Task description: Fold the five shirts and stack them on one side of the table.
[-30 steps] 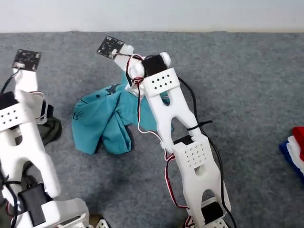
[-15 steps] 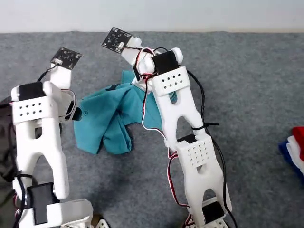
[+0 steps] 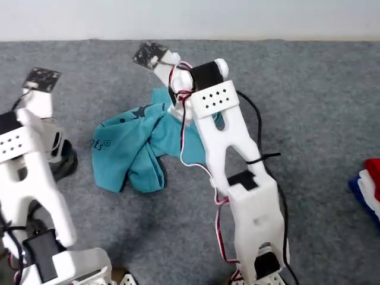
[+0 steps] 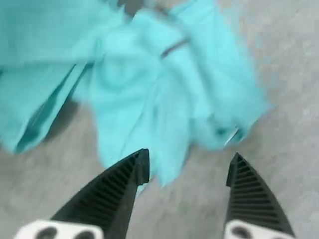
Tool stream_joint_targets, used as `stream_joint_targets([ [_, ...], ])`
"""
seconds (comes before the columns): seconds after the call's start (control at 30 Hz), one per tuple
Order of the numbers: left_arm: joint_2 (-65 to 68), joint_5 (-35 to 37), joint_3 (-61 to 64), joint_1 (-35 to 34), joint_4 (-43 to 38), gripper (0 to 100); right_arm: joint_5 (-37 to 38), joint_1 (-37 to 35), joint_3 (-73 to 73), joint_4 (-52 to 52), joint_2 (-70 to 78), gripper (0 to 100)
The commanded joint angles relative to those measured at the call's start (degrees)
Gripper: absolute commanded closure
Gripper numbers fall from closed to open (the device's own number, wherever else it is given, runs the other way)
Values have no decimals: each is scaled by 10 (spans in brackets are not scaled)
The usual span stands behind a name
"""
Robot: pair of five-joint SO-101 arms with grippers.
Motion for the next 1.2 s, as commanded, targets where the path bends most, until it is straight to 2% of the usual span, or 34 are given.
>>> stream_joint_targets([
  [0.0,-7,-7,-18,-20,3,820,-10,22,153,21,-106,731],
  [0.13,-4,-7,-17,-22,3,820,-7,61,242,19,-124,731],
  [0.33,-6,-5,-2,-20,-16,820,40,114,255,-34,-65,730],
  [0.53,-8,-7,35,-23,-39,820,51,105,253,-74,-11,729],
  [1.17,-4,-7,36,-23,-51,820,70,84,249,-146,54,729],
])
